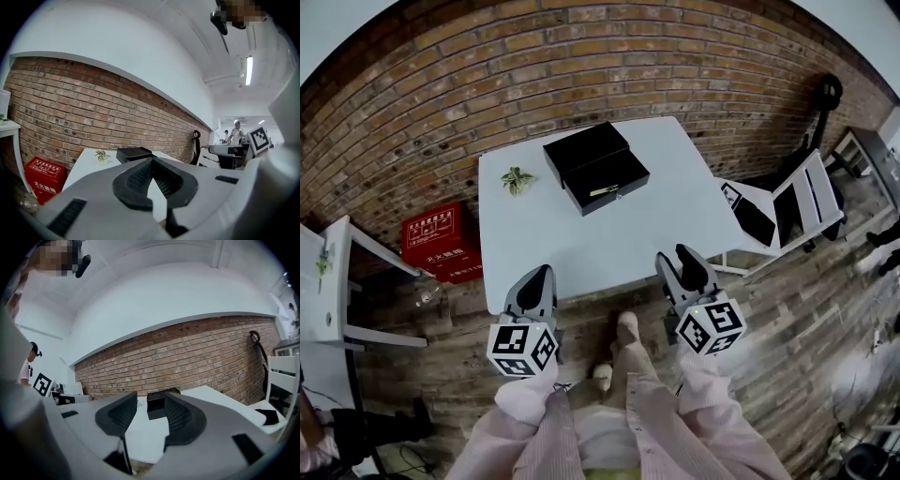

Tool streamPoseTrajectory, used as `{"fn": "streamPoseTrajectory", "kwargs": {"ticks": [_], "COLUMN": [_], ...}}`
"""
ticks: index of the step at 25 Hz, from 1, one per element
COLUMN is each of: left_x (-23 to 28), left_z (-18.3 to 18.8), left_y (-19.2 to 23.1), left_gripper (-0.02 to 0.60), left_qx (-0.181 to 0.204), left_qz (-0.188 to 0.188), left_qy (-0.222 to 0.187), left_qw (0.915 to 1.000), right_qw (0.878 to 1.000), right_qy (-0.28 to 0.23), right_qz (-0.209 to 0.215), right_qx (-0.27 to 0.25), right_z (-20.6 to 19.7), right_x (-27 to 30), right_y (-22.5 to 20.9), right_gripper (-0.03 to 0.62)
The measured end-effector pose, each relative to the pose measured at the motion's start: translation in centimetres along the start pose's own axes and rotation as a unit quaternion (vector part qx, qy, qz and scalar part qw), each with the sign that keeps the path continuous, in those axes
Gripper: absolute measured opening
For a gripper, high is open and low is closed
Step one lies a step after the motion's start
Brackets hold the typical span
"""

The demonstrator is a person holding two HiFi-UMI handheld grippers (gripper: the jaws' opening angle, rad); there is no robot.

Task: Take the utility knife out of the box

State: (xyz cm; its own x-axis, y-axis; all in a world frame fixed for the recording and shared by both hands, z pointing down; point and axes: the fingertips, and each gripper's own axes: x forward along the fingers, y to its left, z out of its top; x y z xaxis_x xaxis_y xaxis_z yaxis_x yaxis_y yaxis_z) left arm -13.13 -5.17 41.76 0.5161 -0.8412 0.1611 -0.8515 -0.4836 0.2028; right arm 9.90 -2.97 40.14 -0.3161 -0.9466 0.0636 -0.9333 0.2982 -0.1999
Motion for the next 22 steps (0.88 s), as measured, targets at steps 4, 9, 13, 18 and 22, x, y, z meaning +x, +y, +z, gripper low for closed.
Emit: {"fn": "streamPoseTrajectory", "kwargs": {"ticks": [4,9,13,18,22], "left_x": [2.1,5.4,8.3,11.6,14.1], "left_z": [0.3,0.2,0.4,0.4,0.4], "left_y": [1.3,2.6,3.4,4.4,5.2], "left_gripper": [-0.008,-0.008,-0.008,-0.008,-0.008], "left_qx": [-0.004,-0.013,-0.021,-0.031,-0.040], "left_qz": [0.010,0.024,0.036,0.055,0.068], "left_qy": [0.000,0.010,0.016,0.024,0.030], "left_qw": [0.9999,0.9996,0.9990,0.9977,0.9964], "right_qw": [1.000,1.000,0.999,0.998,0.995], "right_qy": [0.003,0.016,0.030,0.049,0.067], "right_qz": [0.006,0.015,0.030,0.049,0.068], "right_qx": [-0.001,0.003,0.005,0.005,0.006], "right_z": [0.1,0.0,-0.1,-0.3,-0.7], "right_x": [2.8,6.9,10.2,14.2,17.1], "right_y": [-1.1,-3.0,-4.5,-6.3,-7.4], "right_gripper": [0.164,0.164,0.164,0.164,0.164]}}
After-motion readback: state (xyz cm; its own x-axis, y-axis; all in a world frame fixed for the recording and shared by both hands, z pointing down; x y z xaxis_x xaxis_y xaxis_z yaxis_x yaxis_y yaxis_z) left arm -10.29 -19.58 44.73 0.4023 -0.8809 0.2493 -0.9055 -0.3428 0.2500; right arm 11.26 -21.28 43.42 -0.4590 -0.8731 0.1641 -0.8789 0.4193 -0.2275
